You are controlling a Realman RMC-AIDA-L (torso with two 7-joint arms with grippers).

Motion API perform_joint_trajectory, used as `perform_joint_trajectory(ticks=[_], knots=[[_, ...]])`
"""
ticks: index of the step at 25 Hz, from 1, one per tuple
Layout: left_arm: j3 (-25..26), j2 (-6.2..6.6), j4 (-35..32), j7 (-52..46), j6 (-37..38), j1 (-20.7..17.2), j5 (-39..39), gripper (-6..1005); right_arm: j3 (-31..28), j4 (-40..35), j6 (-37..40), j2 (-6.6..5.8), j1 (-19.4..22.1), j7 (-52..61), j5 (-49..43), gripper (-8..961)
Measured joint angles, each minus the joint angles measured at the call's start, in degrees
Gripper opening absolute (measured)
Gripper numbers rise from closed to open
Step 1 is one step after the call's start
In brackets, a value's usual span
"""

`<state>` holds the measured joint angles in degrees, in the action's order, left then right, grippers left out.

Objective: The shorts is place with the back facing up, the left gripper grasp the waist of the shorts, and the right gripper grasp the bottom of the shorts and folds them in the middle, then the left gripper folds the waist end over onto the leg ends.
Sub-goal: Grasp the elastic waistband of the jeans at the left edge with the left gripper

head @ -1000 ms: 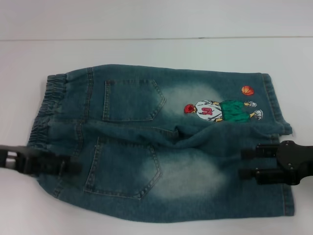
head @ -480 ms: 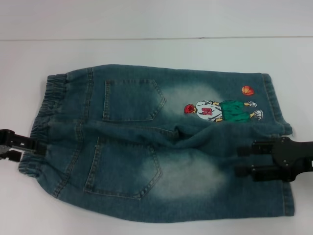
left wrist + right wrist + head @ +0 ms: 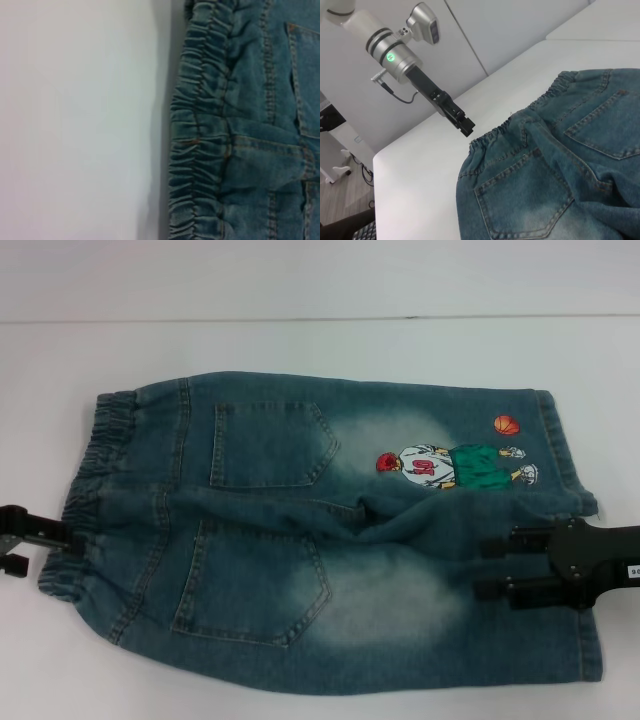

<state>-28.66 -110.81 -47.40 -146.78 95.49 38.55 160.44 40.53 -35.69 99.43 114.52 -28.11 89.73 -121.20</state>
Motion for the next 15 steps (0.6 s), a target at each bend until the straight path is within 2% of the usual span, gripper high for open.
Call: perform_joint_trajectory(ticks=[15], knots=[[-2.1,-0.5,1.3,-0.8,-2.8,-0.1,1.5,851,0.2,0.0,0.0,0.24,-0.4,0.1,0.0,764]])
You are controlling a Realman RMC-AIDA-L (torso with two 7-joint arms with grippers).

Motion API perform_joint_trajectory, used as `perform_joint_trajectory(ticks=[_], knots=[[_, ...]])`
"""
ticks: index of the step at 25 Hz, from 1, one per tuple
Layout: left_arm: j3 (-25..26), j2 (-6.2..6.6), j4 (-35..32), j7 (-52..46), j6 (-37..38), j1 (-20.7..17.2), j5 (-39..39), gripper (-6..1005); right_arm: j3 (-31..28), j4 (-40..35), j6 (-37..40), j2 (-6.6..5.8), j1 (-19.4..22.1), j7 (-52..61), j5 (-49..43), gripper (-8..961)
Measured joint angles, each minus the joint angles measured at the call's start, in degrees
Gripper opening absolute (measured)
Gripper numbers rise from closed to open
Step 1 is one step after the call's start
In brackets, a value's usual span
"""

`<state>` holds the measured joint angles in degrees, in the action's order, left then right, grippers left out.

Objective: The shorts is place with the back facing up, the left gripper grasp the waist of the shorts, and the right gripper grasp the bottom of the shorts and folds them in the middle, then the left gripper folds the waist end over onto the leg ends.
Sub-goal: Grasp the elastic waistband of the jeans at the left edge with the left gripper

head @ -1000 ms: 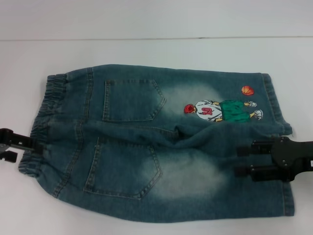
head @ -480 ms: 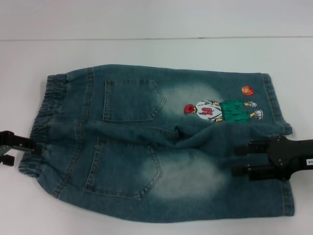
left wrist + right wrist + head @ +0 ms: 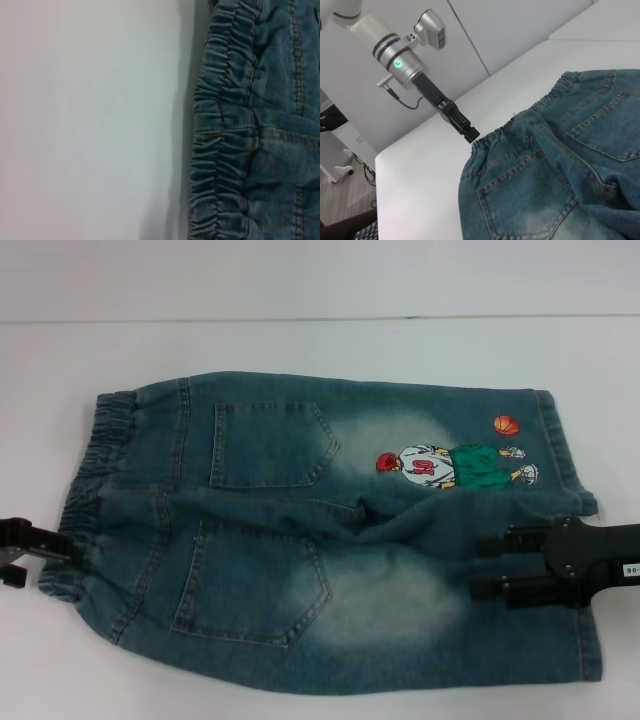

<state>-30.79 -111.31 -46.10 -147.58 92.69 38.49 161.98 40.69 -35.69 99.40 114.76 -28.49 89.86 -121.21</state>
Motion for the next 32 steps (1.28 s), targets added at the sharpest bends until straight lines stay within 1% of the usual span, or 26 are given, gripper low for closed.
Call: perform_joint_trajectory(ticks=[7,15,26,32], knots=[[-0.5,-0.52,0.4,0.0,-0.1,0.5,0.0,842,0.0,0.0,0.0,0.02,0.0,0.0,0.0,764],[-0.8,-0.87,1.7,-0.1,-0.1,1.5,-0.1,832,0.0,0.0,0.0,0.02,0.0,0.1,0.0,764],[-0.8,-1.37,1.8,0.4,-1.2,2.8,-0.4,818,-0.4,0.0,0.0,-0.07,-0.3,0.1,0.0,765],[-3.2,-1.51,1.5,0.7,-1.3,2.4,-0.1,811,-0.4,0.0,0.0,-0.07,-0.3,0.2,0.0,765]])
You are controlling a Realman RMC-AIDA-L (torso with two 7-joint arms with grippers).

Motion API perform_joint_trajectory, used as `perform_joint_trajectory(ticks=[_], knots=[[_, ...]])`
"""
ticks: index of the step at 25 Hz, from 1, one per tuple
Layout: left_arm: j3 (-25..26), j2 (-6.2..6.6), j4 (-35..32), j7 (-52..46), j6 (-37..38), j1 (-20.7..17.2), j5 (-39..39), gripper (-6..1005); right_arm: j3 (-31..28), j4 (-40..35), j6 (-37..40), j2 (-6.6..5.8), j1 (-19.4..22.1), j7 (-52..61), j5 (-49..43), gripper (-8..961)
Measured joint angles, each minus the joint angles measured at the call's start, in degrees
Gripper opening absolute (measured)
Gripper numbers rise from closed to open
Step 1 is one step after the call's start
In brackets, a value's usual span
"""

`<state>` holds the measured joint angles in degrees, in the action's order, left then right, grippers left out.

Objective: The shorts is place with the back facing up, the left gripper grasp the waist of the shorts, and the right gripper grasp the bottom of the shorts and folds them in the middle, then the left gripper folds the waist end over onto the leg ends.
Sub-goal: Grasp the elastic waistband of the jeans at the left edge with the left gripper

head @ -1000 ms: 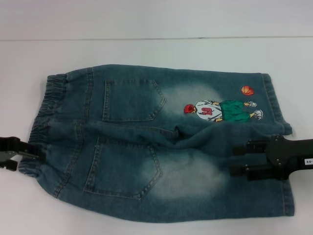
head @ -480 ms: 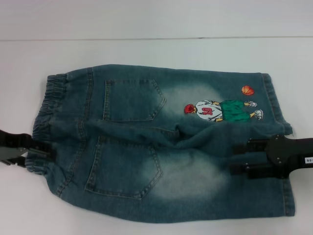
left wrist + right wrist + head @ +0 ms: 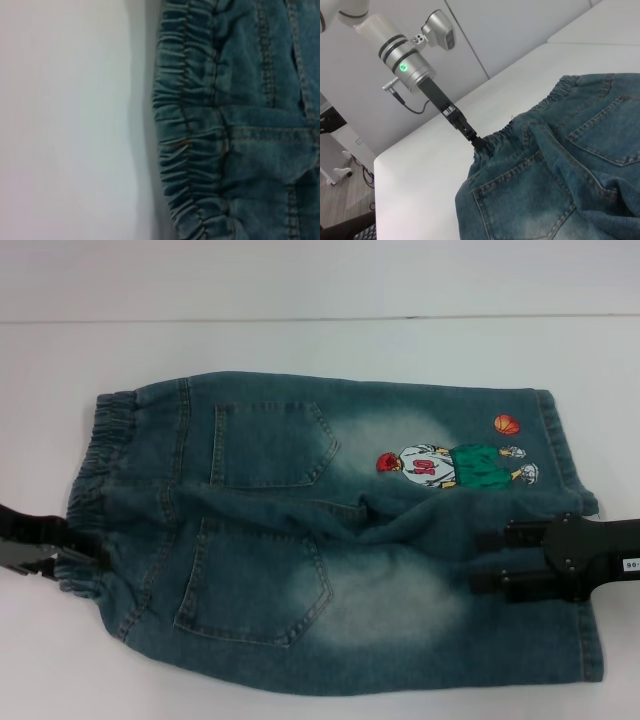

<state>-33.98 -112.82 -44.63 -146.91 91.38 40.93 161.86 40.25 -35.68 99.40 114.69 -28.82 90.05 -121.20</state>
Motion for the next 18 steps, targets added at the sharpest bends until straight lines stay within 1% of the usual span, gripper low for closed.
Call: perform_joint_trajectory(ticks=[11,14,17,18], knots=[[-0.6,-0.29,-0.3,1.2,0.2,-0.3,0.1,586,0.0,0.0,0.2,-0.07,0.0,0.1,0.1,765],[-0.6,-0.29,-0.3,1.4,0.2,-0.3,-0.1,373,0.0,-0.1,0.3,-0.17,0.0,0.6,0.2,765],[-0.6,-0.25,-0.4,1.4,0.1,-0.3,-0.2,233,-0.1,-0.5,0.3,-0.38,-0.2,3.2,0.3,765],[-0.6,-0.2,-0.6,1.4,0.1,-0.2,-0.3,186,-0.1,-0.6,0.3,-0.62,-0.5,4.8,0.3,765]])
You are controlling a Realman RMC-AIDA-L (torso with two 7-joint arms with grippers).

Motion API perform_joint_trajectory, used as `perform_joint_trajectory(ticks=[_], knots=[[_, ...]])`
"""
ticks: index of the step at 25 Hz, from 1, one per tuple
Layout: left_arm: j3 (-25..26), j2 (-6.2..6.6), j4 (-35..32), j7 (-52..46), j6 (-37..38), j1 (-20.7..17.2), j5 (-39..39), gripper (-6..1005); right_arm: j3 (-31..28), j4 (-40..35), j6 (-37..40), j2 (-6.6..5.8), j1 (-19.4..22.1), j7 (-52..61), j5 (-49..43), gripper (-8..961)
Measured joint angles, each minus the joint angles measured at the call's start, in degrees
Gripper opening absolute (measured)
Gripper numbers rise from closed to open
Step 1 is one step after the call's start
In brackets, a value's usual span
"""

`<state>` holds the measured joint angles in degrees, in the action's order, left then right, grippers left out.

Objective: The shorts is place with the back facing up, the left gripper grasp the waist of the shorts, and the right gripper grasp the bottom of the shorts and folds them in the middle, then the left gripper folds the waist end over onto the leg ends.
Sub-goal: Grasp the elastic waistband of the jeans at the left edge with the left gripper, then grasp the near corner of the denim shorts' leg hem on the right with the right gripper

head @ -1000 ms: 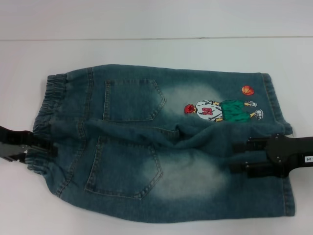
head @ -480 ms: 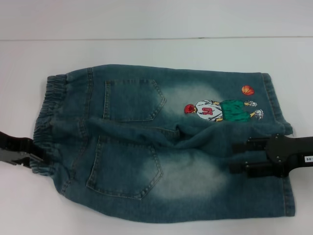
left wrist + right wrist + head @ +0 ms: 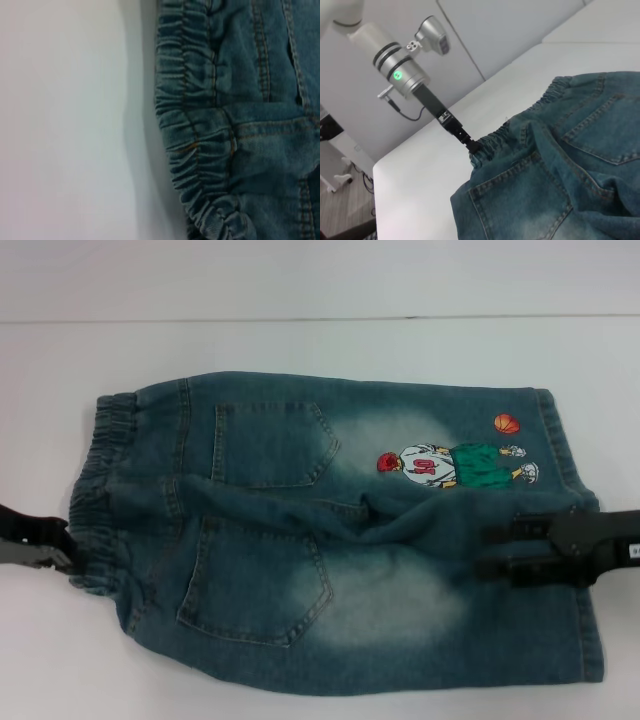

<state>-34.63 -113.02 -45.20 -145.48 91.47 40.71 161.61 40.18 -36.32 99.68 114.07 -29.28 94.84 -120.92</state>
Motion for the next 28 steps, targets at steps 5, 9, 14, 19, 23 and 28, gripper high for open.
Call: perform_joint_trajectory(ticks=[5,9,14,19,23,28], knots=[[0.0,-0.04,-1.7,0.0,0.3,0.3,-0.1,72,0.3,-3.5,2.0,-1.54,-1.7,10.7,-2.2,765],[0.0,-0.07,-2.5,0.0,0.4,0.5,-0.1,41,0.0,-9.5,7.5,-2.27,-2.8,16.4,-9.4,764],[0.6,-0.13,-4.2,0.0,0.1,0.8,-0.9,45,0.0,-10.8,13.8,-2.6,-5.1,17.4,-21.8,764],[0.3,-0.26,-4.9,0.0,-0.1,0.9,-2.9,49,0.1,-10.6,13.9,-2.57,-5.6,18.8,-29.9,764],[0.2,-0.34,-4.6,0.4,-0.4,1.3,-3.1,53,0.3,-10.5,13.9,-2.34,-5.9,19.5,-33.5,764],[0.2,-0.47,-4.6,0.6,-0.4,1.3,-3.1,57,0.4,-10.4,13.4,-2.07,-6.7,19.9,-36.8,764]])
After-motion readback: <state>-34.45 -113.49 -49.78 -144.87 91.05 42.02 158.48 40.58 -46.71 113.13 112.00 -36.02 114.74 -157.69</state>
